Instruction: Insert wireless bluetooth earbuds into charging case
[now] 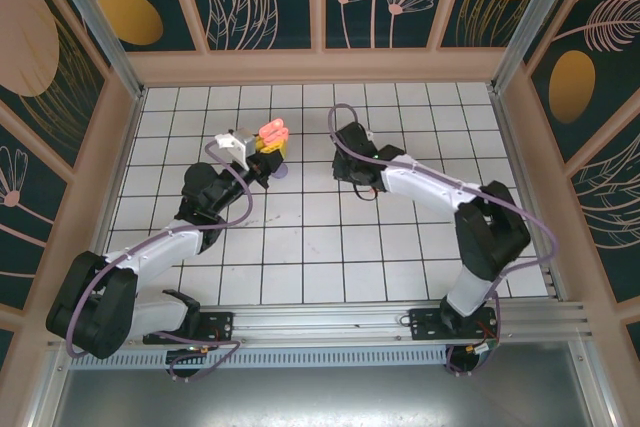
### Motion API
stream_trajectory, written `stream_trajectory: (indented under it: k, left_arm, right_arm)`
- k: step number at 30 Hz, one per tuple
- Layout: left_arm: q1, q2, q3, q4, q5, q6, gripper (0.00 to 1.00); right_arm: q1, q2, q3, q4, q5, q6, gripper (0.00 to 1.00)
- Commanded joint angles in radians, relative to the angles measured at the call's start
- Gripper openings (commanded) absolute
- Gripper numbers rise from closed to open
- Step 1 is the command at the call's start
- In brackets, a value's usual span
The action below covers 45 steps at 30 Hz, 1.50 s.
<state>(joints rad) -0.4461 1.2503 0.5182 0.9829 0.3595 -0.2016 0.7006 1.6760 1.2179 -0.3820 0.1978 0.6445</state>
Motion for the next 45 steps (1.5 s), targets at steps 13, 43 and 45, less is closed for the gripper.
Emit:
stream_trajectory:
  k: [13, 43, 45]
  left_arm:
    - [-0.044, -0.058, -0.031, 0.020, 0.025, 0.085, 0.00]
    - [-0.297, 0.111, 0.153, 0.060, -0.348, 0.367, 0.00]
    - [-0.298, 0.109, 0.159, 0.060, -0.329, 0.363, 0.00]
  right_arm:
    - [0.073, -0.386, -0.054, 0.282, 0.063, -0.203, 0.26]
    - [0.146, -0.612, -0.345, 0.903, -0.261, -0.316, 0.27]
    - [0.147, -0.597, -0.347, 0.918, -0.282, -0.313, 0.27]
